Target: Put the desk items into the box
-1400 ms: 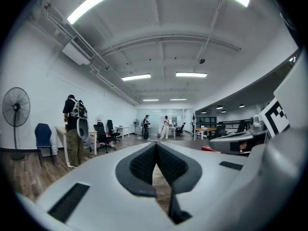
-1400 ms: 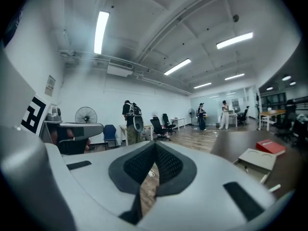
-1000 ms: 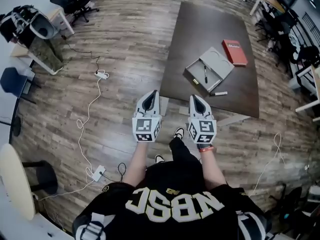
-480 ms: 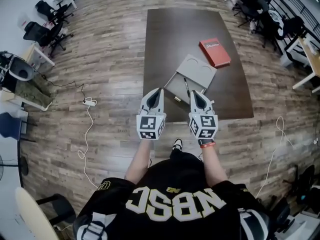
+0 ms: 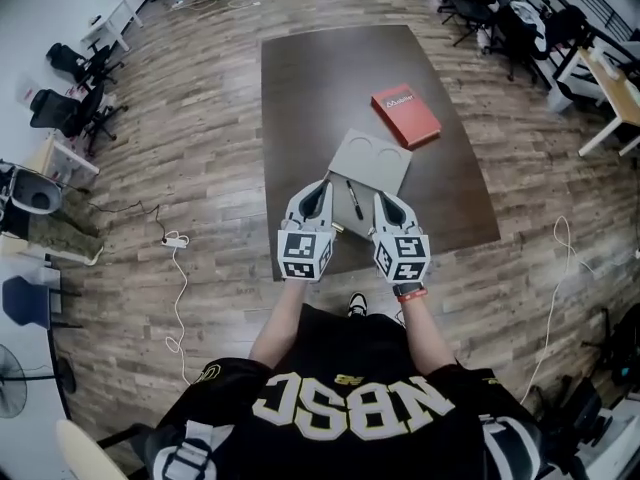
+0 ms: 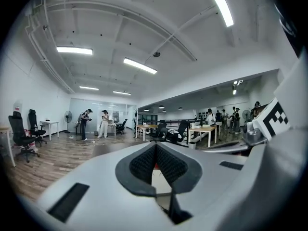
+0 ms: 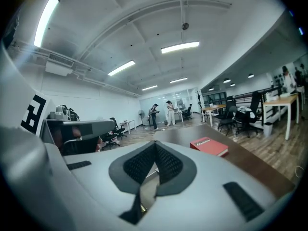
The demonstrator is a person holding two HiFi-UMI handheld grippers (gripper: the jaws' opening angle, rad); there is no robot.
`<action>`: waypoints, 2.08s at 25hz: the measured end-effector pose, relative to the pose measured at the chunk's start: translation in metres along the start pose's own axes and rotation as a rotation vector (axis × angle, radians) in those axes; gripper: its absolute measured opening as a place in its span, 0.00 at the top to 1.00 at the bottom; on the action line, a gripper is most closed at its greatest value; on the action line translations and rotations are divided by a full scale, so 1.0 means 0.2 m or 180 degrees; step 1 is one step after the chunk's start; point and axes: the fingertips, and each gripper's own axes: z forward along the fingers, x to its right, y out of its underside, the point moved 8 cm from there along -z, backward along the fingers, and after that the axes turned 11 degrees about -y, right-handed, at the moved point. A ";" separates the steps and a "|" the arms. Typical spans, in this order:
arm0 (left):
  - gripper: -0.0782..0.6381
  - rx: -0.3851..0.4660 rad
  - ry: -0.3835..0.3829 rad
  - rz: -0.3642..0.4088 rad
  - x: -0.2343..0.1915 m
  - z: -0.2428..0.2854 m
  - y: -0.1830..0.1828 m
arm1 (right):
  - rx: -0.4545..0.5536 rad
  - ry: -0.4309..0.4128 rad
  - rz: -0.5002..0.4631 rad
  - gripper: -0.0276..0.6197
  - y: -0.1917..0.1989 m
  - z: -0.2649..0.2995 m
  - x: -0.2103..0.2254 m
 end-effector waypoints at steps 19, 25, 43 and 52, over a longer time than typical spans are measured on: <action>0.87 -0.0211 0.1615 -0.0088 0.22 0.44 0.11 | -0.0130 0.1406 0.0912 0.95 0.17 -0.11 0.27; 0.87 -0.0357 0.1923 -0.0061 0.29 0.49 0.20 | -0.0370 0.1661 0.1022 0.91 0.28 -0.13 0.29; 0.87 -0.0672 0.2158 0.0023 0.37 0.53 0.36 | -0.1022 0.1932 0.1600 0.84 0.77 -0.13 0.39; 0.87 -0.0803 0.2073 0.0050 0.31 0.51 0.42 | -0.1227 0.1942 0.1858 0.77 0.96 -0.06 0.42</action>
